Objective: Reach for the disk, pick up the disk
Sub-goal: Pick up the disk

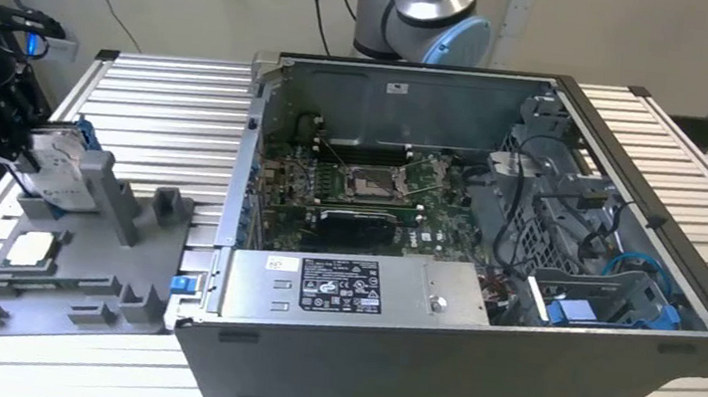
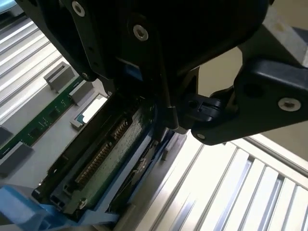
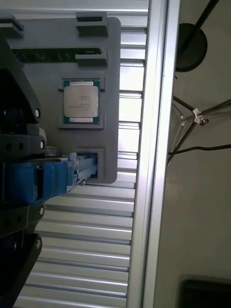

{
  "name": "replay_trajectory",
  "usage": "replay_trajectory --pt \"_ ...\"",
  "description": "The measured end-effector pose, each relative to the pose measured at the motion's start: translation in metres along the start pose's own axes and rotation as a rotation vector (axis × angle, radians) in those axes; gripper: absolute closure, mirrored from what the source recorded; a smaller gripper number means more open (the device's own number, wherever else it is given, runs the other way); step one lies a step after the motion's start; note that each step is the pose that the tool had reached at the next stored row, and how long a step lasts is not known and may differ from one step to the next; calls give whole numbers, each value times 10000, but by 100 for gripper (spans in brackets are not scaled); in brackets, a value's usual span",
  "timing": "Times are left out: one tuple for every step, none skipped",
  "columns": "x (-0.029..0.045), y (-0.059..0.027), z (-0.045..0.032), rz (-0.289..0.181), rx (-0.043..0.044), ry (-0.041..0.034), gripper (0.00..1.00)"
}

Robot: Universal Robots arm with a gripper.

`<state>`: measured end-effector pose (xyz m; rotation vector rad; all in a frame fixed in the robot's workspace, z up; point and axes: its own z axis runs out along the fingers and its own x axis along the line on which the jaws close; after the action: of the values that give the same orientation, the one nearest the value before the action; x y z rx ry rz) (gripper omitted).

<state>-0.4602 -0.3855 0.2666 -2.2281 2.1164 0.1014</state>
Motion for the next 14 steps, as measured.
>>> replay_trajectory --pt "0 0 0 0 0 0 100" --pt "0 0 0 -1 0 0 100" --pt "0 0 0 -1 0 0 100" --pt "0 0 0 0 0 0 100" --pt "0 0 0 -1 0 0 100" --pt "0 0 0 -1 0 0 100" --pt "0 0 0 -1 0 1 100" --pt "0 0 1 -1 0 3 100" --pt "0 0 0 -2 0 4 100" --pt "-1 0 0 -1 0 -21 100" --pt "-1 0 0 -1 1 -56 100" --pt "-2 0 0 -1 3 -60 100" --pt "-2 0 0 0 4 -67 100" --pt "-2 0 0 0 4 -67 100"
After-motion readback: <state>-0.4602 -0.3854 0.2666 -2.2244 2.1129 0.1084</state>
